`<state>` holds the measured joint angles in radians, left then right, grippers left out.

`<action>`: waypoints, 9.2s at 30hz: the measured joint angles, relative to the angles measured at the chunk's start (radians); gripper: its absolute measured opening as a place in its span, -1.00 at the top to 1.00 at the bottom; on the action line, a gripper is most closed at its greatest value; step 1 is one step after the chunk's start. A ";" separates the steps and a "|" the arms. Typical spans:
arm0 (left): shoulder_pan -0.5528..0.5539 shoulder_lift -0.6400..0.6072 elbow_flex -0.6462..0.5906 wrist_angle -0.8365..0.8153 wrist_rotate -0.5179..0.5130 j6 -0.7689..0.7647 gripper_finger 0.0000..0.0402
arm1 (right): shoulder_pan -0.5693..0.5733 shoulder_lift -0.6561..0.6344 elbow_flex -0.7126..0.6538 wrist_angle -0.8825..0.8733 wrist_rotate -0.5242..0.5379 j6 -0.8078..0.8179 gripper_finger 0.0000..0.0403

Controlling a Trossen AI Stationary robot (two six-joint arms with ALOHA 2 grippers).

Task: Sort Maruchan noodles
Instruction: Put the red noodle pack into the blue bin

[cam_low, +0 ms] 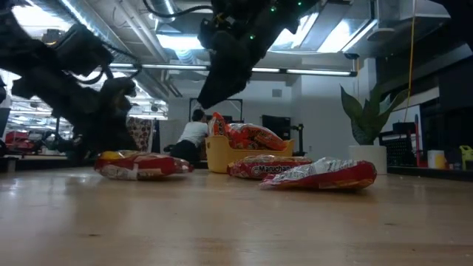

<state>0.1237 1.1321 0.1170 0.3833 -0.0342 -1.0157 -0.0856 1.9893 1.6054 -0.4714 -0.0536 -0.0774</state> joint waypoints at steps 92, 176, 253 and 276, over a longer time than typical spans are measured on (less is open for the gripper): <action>-0.165 0.177 0.027 0.066 -0.093 0.153 1.00 | 0.059 0.061 -0.177 0.236 -0.061 1.038 -0.08; 0.139 -0.451 0.959 -1.091 -0.297 0.739 1.00 | 0.272 0.237 0.207 0.549 0.286 0.536 0.44; 0.139 -0.526 0.977 -1.117 -0.429 0.738 1.00 | 0.394 0.716 0.674 0.684 0.256 -0.053 -0.12; 0.139 -0.526 0.977 -1.185 -0.425 0.711 1.00 | 0.389 0.541 0.743 0.297 0.419 -0.258 -0.19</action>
<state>0.2626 0.6060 1.0943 -0.8015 -0.4587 -0.3052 0.3034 2.5298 2.3486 -0.1746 0.3652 -0.3355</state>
